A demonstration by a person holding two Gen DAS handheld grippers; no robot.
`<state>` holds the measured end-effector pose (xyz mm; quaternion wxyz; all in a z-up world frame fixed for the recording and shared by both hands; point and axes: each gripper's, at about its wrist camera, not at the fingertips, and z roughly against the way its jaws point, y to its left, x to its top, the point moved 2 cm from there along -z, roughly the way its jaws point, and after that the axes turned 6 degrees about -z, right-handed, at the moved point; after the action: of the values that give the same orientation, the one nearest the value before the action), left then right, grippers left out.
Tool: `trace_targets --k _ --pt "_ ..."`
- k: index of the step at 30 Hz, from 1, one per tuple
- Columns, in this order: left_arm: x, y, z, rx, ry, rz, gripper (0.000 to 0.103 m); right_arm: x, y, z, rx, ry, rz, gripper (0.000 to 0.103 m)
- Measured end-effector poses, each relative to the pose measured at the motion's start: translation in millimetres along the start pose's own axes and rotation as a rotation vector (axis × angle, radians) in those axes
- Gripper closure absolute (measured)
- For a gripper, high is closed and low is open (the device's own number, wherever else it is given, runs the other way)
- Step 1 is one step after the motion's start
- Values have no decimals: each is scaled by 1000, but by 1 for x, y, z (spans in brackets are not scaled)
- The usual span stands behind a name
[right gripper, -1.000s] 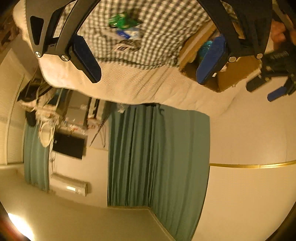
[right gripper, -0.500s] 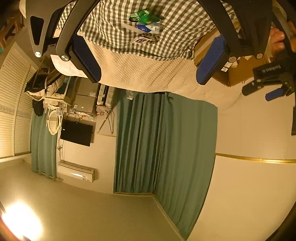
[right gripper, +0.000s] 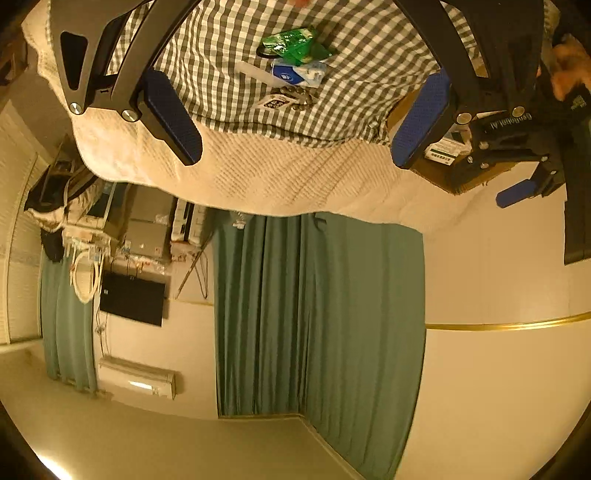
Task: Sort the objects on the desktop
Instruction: 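Move both grippers back toward the green packet and sachet, then grasp the green packet with the left gripper while the right reaches the white sachet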
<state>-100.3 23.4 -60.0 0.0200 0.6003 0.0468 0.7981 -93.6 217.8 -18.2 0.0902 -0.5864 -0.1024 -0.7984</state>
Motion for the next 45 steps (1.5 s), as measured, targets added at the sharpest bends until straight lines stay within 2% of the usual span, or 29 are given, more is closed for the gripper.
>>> trace_targets --k 7,9,14,24,27,31,33,37,40,43,44,45 --pt "-6 -40 -32 -42 42 -72 0 -6 -34 -21 -18 25 -52 0" --pt "-8 -48 -42 -41 57 -83 0 -9 -38 -29 -25 32 -28 0" --pt "-21 -71 -76 -84 155 -161 0 -18 -48 -49 -37 29 34 0" --pt "-57 -116 -120 -176 320 -312 0 -57 -86 -121 -39 203 -12 0" --pt "-63 -123 -126 -259 389 -293 0 -67 -94 -142 -19 264 -47 0" --pt "-67 -129 -127 -451 468 -194 0 -77 -99 -175 31 346 -80 0" --pt "-71 -136 -129 -508 491 -173 0 -83 -99 -194 42 401 -88 0" --pt "-83 -153 -141 -545 549 -179 0 -94 -87 -232 75 513 -56 0" --pt "-91 -151 -155 -565 602 -118 0 -105 -77 -255 82 591 -11 1" --pt "-98 -150 -166 -599 647 -65 1 -113 -82 -269 113 644 -48 11" --pt "-99 -152 -167 -606 654 -66 4 -116 -85 -274 125 665 -70 17" --pt "-100 -154 -167 -611 654 -74 7 -117 -86 -277 125 673 -81 28"
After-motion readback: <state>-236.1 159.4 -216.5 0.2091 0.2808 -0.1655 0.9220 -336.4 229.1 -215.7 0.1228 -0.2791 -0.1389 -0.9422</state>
